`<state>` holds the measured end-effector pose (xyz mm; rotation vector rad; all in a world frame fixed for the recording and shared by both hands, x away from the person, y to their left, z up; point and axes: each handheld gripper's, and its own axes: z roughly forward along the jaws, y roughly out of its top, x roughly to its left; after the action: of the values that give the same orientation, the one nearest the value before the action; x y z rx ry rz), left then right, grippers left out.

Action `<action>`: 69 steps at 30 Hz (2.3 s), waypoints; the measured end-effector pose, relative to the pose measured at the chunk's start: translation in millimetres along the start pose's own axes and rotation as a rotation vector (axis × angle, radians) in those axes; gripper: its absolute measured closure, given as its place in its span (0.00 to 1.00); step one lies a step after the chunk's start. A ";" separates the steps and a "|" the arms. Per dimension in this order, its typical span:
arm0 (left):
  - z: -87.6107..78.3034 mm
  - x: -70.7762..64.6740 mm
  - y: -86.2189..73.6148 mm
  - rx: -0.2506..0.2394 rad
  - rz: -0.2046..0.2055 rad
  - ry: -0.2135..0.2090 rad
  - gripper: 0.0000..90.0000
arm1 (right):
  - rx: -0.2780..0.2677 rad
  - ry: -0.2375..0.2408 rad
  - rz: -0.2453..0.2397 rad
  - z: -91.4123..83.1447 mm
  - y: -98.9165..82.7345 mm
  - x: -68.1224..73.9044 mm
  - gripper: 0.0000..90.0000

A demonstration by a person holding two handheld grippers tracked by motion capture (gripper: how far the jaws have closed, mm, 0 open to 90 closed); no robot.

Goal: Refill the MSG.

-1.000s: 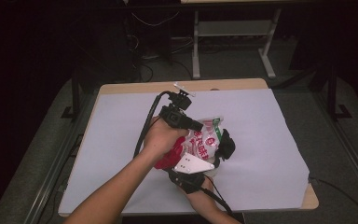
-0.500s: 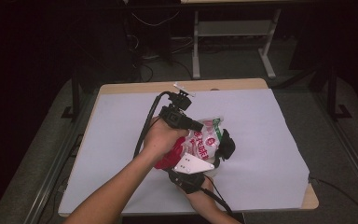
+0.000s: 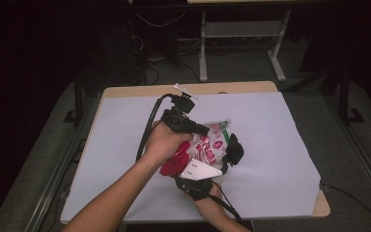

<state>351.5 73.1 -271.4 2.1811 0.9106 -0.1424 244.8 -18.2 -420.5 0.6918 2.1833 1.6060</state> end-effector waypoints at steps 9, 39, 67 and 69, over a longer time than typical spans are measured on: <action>-4.5 -1.0 -1.5 -0.007 0.009 -0.031 1.00 | 0.009 -0.006 0.004 0.4 -1.5 -0.6 1.00; -20.1 2.5 -9.6 -0.031 0.024 -0.098 1.00 | 0.031 -0.029 0.017 2.4 -4.4 -3.7 1.00; -33.6 10.0 -21.0 -0.072 0.028 -0.133 1.00 | 0.043 -0.040 0.015 1.8 -4.6 -5.1 1.00; -36.7 12.1 -22.8 -0.080 0.032 -0.137 1.00 | 0.043 -0.040 0.016 1.7 -4.5 -5.2 1.00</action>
<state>339.3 115.6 -263.5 2.0836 0.7905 -0.2336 249.2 -20.8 -425.4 0.7491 2.1950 1.5428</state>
